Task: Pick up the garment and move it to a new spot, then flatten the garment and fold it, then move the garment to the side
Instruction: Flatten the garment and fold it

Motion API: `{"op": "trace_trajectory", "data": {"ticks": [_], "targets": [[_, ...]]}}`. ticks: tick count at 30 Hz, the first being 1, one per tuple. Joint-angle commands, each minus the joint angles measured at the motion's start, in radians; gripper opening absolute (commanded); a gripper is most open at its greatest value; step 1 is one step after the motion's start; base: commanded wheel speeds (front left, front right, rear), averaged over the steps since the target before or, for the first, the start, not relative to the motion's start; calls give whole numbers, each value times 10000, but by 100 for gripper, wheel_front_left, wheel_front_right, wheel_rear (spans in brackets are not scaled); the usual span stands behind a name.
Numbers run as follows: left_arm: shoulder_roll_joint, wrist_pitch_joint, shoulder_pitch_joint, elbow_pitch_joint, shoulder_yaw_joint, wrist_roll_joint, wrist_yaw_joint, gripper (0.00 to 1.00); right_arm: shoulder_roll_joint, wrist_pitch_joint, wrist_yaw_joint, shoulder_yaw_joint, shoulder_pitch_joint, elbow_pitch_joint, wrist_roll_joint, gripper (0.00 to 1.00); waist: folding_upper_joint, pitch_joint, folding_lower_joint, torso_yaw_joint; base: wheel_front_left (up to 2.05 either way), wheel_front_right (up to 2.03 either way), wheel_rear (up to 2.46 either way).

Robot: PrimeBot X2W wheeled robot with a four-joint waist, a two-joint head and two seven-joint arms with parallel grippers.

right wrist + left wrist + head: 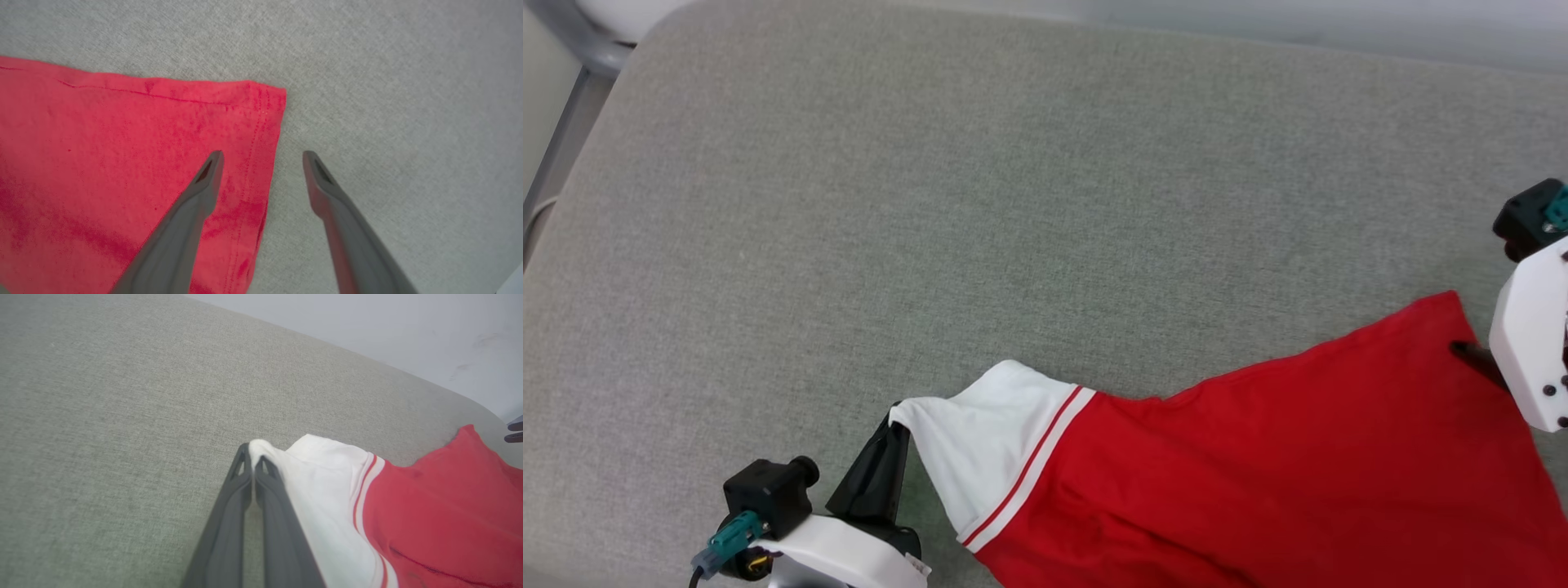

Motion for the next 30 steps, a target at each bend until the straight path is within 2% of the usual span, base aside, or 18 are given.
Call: {"op": "trace_trajectory", "data": {"ticks": [1, 7, 16, 17, 18, 30], "targets": [[-11, -63, -185, 35, 0, 33, -62, 0, -37, -58, -11, 155, -174, 148, -35, 100, 0, 197, -2, 145, 0, 0, 0], [-168, -143, -477, 224, -48, 96, -179, 0, -155, -330, -11, 1179, -531, 1107, -212, 100, 0, 589, -2, 338, 0, 0, 0], [-312, -240, -629, 492, -43, 110, -282, 0, -353, -627, -2, 2931, 127, 2203, 354, 100, 0, 808, -2, 429, 0, 0, 0], [-313, -253, -635, 518, -28, 107, -287, 0, -364, -770, 6, 2983, 119, 2249, 420, 44, 0, 807, -2, 413, 0, 0, 0], [-317, -256, -639, 540, -17, 106, -296, 0, -370, -866, 6, 3028, 82, 2311, 461, 0, 0, 792, -2, 396, 0, 0, 0], [-47, -316, -222, 684, 224, 27, -256, 0, -106, -3934, -10, 2679, -686, 2111, 1070, 0, 0, -269, -2, -189, 0, 0, 0]]}}
